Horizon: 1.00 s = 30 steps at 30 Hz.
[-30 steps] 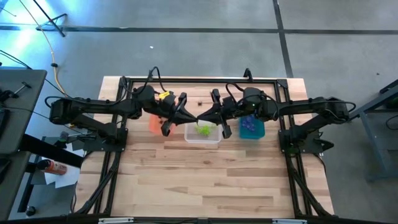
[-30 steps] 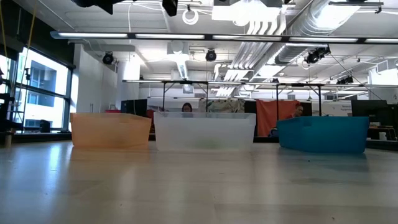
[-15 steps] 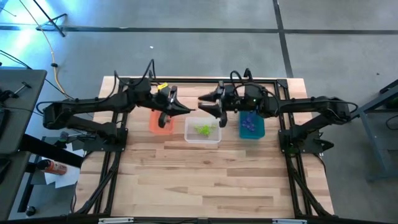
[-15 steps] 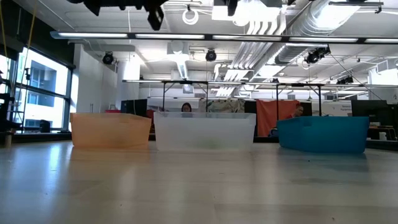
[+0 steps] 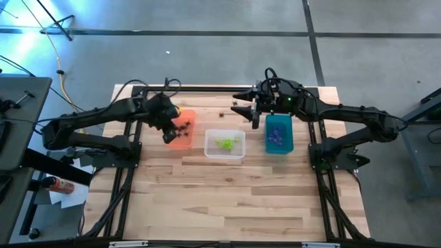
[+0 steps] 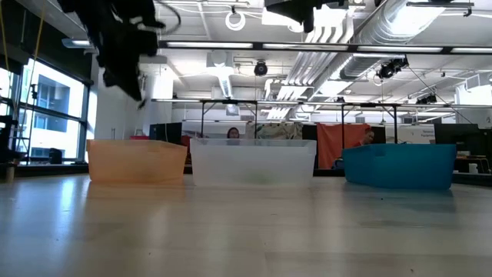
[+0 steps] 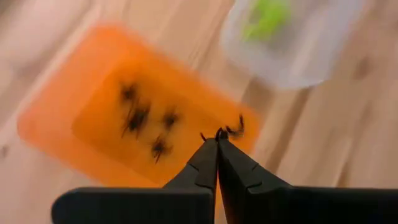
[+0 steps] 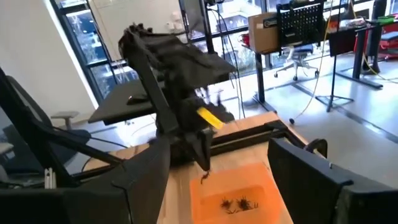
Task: Sort Halloween decoration
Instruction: Put the black spider toy into the orange bin
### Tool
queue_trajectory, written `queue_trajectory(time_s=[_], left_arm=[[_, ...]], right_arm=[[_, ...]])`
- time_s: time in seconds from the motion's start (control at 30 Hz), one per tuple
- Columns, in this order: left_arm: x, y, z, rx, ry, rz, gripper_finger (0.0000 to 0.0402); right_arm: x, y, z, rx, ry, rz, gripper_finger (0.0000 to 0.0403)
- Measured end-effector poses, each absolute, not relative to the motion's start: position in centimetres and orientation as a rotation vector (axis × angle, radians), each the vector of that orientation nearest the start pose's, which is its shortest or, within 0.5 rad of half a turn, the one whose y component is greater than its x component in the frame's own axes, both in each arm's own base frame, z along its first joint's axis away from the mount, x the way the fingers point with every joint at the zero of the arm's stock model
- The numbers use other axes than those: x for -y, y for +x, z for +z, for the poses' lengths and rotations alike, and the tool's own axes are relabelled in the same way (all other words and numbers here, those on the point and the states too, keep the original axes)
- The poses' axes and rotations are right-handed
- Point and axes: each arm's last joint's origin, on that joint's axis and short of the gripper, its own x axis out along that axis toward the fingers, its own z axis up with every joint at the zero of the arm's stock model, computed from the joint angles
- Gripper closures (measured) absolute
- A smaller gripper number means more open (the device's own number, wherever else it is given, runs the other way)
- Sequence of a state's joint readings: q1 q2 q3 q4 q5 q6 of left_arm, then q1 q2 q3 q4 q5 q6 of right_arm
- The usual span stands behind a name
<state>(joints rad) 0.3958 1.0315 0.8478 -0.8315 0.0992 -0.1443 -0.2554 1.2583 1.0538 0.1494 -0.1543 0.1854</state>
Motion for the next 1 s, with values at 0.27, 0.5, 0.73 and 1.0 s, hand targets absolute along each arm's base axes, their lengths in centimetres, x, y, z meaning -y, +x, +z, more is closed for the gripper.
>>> queue_trajectory(time_s=[0.27, 0.5, 0.73, 1.0], left_arm=[[-12.0, 18.8, 20.6, -1.263, -0.504, 0.362, 0.0401], [-14.1, 20.3, 16.4, -1.366, -0.493, 0.274, 0.0401], [-14.9, 21.2, 15.6, -1.325, -0.424, 0.313, 0.0401], [-14.5, 20.9, 15.9, -1.381, -0.427, 0.28, 0.0365]], right_arm=[[6.9, 28.0, 35.5, -0.068, 0.194, -0.107, 0.0136], [7.0, 28.0, 35.3, -0.083, 0.197, -0.152, 0.0136], [7.1, 28.0, 35.3, -0.076, 0.224, -0.188, 0.0136], [6.9, 28.0, 35.3, -0.075, 0.224, -0.184, 0.0136]])
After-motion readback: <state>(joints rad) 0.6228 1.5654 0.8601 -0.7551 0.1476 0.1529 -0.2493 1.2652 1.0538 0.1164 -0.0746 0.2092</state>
